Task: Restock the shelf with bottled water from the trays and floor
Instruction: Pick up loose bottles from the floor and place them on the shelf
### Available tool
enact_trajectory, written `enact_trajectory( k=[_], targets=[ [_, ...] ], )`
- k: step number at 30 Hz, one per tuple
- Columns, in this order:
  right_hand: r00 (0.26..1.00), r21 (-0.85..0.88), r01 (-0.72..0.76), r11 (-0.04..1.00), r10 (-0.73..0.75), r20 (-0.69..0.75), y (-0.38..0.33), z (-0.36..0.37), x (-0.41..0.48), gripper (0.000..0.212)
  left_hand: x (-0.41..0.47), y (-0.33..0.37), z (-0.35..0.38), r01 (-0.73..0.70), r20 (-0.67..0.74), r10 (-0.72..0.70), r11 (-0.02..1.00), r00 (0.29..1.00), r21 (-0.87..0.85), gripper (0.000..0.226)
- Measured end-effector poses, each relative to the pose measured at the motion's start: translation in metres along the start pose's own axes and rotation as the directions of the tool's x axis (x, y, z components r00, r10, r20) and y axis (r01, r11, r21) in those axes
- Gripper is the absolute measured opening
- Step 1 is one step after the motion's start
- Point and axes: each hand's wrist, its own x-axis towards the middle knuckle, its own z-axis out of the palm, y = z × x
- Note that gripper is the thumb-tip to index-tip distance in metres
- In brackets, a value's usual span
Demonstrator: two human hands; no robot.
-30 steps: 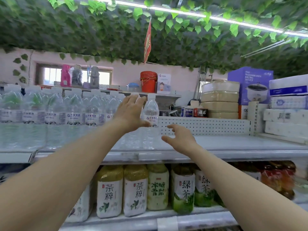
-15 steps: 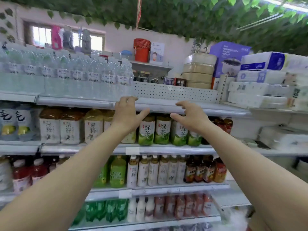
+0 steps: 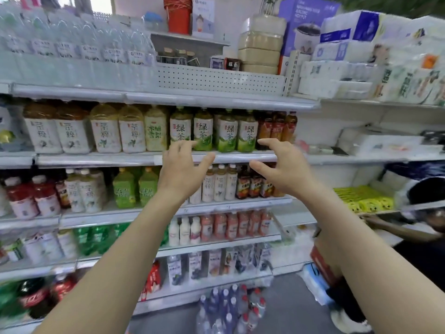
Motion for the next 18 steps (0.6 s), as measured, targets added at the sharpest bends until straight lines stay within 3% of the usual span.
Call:
enact_trajectory(
  k=[12,18],
  targets=[
    [0.995,-0.134,-0.004,0.991,0.017,0.094,0.044,0.064,0.035,0.07,0.026,-0.031,0.068,-0.02,0.052,0.009,0.979,0.999,0.205,0.066],
    [0.987,-0.082,0.006,0.997,0.007,0.158,0.075,0.111,0.08,0.069,0.061,-0.057,0.119,0.019,0.105,-0.041,0.979,0.994,0.201,0.07]
  ],
)
